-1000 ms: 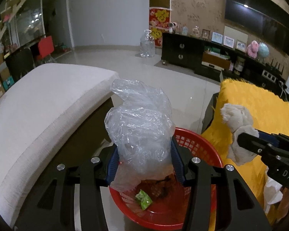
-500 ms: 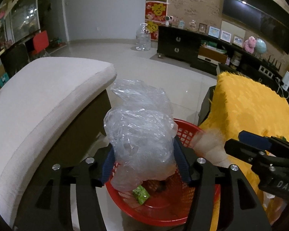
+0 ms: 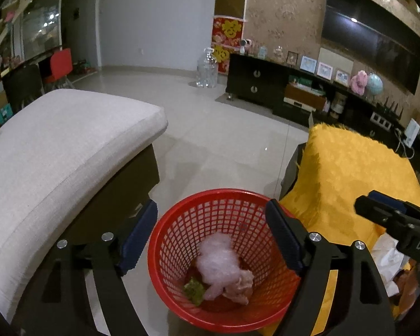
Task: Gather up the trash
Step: 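Move both tools back over the table toward the black bag and tissues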
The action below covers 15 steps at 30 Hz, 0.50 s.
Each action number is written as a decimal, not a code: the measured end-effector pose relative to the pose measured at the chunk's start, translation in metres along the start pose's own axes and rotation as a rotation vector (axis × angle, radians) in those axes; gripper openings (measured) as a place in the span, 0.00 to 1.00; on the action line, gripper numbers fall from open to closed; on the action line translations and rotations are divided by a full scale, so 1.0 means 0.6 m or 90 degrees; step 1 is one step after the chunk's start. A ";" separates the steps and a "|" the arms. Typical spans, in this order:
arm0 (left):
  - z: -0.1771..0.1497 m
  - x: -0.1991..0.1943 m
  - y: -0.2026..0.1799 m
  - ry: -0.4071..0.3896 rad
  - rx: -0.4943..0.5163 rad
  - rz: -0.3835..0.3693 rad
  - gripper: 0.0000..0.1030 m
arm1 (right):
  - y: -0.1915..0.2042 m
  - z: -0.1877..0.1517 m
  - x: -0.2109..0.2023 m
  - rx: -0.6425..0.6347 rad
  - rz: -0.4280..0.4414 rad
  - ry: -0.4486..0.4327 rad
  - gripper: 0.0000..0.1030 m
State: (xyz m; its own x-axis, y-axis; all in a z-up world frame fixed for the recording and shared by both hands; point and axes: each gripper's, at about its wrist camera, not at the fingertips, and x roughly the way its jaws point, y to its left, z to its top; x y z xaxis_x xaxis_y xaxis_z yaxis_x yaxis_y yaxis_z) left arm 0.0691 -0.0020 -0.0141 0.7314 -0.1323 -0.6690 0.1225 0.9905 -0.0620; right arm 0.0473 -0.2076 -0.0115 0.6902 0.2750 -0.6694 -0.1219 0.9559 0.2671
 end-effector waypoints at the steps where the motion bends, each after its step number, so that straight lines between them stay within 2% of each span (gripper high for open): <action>1: 0.001 -0.002 -0.001 -0.003 -0.002 -0.003 0.74 | -0.003 0.001 -0.005 -0.001 -0.007 -0.006 0.57; 15: 0.009 -0.019 -0.036 -0.028 0.013 -0.026 0.75 | -0.070 -0.007 -0.092 0.017 -0.107 -0.082 0.70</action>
State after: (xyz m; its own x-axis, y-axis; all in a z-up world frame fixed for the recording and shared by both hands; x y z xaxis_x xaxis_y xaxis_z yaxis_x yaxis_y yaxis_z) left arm 0.0617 -0.0223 -0.0010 0.7540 -0.1751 -0.6332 0.1670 0.9833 -0.0730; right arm 0.0112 -0.2622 0.0111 0.7853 0.0941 -0.6119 0.0206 0.9839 0.1777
